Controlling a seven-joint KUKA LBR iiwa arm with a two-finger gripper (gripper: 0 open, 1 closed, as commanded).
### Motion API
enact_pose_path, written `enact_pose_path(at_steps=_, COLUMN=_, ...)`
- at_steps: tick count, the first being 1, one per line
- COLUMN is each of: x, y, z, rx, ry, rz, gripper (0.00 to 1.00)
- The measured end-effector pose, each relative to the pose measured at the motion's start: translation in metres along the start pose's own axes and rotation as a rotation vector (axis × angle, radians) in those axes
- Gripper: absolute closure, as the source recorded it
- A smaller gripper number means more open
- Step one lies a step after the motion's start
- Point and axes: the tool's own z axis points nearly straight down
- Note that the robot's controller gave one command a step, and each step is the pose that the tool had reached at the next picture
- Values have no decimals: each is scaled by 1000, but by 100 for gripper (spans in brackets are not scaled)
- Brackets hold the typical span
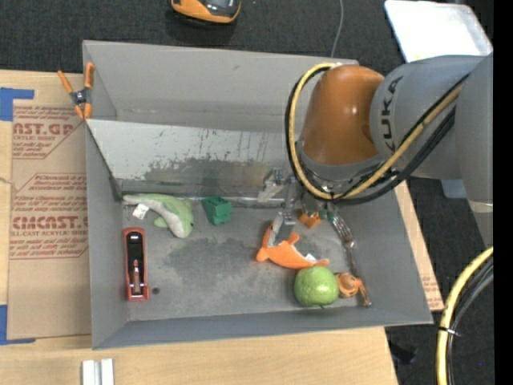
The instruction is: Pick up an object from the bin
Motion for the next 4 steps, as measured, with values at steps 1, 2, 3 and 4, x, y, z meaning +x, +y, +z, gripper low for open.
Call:
enact_pose_path(at_steps=1, x=-2, y=0, z=-5, rx=0, ry=-7, rz=0, gripper=0)
enact_pose_path(at_steps=2, x=18, y=-26, z=51, rx=-2, ry=-9, rz=108, gripper=0)
enact_pose_path(at_steps=3, x=33, y=-35, z=61, rx=-7, ry=-35, rz=251, gripper=0)
enact_pose_path(at_steps=4, x=42, y=-54, z=62, rx=-10, ry=-31, rz=322, gripper=0)
